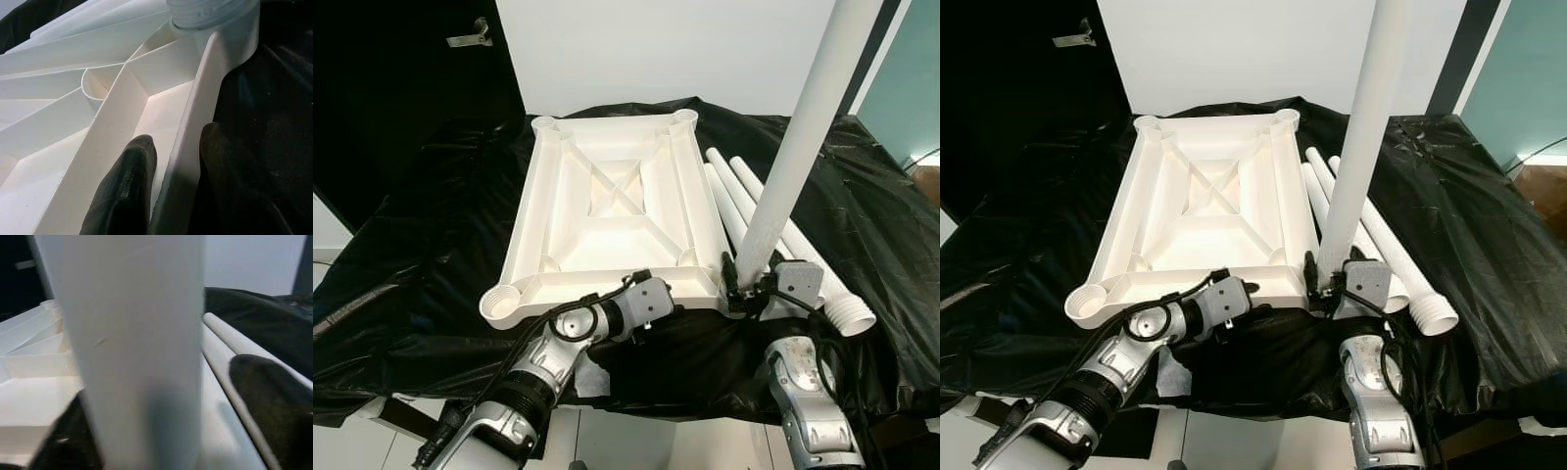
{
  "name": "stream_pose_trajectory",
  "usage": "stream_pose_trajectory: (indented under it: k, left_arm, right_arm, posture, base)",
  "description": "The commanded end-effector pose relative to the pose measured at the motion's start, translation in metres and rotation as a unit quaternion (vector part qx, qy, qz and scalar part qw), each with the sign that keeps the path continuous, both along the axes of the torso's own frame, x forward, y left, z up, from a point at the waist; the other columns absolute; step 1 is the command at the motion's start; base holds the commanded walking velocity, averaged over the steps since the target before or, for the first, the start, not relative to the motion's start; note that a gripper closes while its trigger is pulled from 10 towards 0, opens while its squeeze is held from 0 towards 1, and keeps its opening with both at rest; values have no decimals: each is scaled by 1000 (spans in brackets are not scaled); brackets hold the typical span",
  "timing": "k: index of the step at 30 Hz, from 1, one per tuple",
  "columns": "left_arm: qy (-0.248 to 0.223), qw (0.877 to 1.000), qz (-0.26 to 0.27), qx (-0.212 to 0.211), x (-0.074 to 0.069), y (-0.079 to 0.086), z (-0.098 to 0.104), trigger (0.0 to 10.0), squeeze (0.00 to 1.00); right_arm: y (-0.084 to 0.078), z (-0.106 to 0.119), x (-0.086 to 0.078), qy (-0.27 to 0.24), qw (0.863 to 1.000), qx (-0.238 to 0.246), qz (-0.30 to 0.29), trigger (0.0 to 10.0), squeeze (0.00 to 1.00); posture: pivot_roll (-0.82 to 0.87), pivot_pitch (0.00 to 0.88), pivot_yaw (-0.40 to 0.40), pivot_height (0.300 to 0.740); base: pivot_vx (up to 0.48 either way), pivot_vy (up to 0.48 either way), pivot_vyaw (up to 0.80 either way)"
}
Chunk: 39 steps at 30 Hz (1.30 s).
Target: Building children table
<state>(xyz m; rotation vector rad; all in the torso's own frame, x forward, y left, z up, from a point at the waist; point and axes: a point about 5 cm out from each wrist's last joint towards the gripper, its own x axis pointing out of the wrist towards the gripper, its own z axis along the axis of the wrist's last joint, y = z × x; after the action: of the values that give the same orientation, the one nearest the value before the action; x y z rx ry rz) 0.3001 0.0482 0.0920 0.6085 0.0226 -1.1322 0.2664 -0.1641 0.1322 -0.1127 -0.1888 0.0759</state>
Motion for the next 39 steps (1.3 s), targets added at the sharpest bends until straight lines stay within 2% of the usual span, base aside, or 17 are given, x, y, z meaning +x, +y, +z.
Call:
stream_pose_trajectory:
  k: [1,2,3,4,6,7,8,11,14,19,21,25,26,27,32,33,39]
  left_arm:
    - [51,998,11,30,-9,9,-25,10000,0]
    - [51,998,11,30,-8,9,-25,10000,0]
    - [51,998,11,30,-8,9,-25,10000,0]
    - [51,998,11,30,-8,9,-25,10000,0]
    - [51,998,11,30,-8,8,-25,10000,0]
    - [51,998,11,30,-8,8,-25,10000,0]
    - [50,998,10,30,-8,8,-25,10000,0]
    - [50,998,8,30,-7,7,-25,10000,0]
    - [49,998,8,30,-7,6,-25,10000,0]
    - [48,998,8,29,-7,5,-24,10000,0]
    - [49,998,9,30,-8,7,-26,10000,0]
    - [49,998,9,31,-8,8,-26,10000,0]
    - [50,998,10,31,-8,8,-26,10000,0]
    - [50,998,10,32,-8,9,-27,10000,0]
    - [50,998,9,33,-8,9,-27,10000,0]
    - [50,998,7,33,-8,8,-27,10000,0]
    - [51,998,4,34,-8,7,-28,10000,0]
  right_arm:
    - [-14,1,2,7,1000,10,1,10000,322]
    - [-14,4,3,4,1000,12,25,10000,0]
    - [-12,6,3,11,997,25,73,10000,0]
    - [-12,6,3,11,997,25,73,10000,0]
    - [-11,10,1,19,989,38,144,10000,0]
    - [-11,10,1,19,989,38,144,10000,0]
    - [-12,11,-1,29,980,31,192,10000,0]
    - [-19,9,-4,73,956,20,284,10000,0]
    - [-26,8,-3,91,947,25,307,10000,0]
    - [-36,16,4,93,935,0,343,10000,0]
    - [-36,20,9,98,924,-19,370,10000,0]
    - [-37,21,11,101,922,-30,373,10000,0]
    - [-37,22,13,104,920,-35,376,4667,0]
    - [-36,22,12,109,916,-35,385,0,0]
    - [-37,23,11,118,907,-35,402,0,0]
    - [-43,21,13,127,910,-40,393,0,0]
    - [-51,18,16,137,914,-40,380,0,0]
  posture:
    - [-78,25,21,740]
    - [-78,25,21,740]
    - [-83,23,20,740]
    - [-83,23,20,740]
    - [-88,22,21,740]
    - [-88,22,21,740]
    - [-95,21,23,740]
    - [-97,21,21,740]
    - [-98,21,20,740]
    - [-91,21,16,740]
    - [-84,20,12,740]
    - [-83,18,13,740]
    - [-83,18,13,740]
    - [-84,18,12,740]
    - [-84,18,13,740]
    - [-91,23,19,740]
    - [-93,26,22,740]
  base:
    - [0,0,0]
    - [0,0,0]
    - [0,0,0]
    - [0,0,0]
    - [0,0,0]
    - [0,0,0]
    - [0,0,0]
    - [0,0,0]
    - [0,0,0]
    - [0,0,0]
    - [0,0,0]
    - [0,0,0]
    - [0,0,0]
    - [0,0,0]
    - [0,0,0]
    - [0,0,0]
    - [0,0,0]
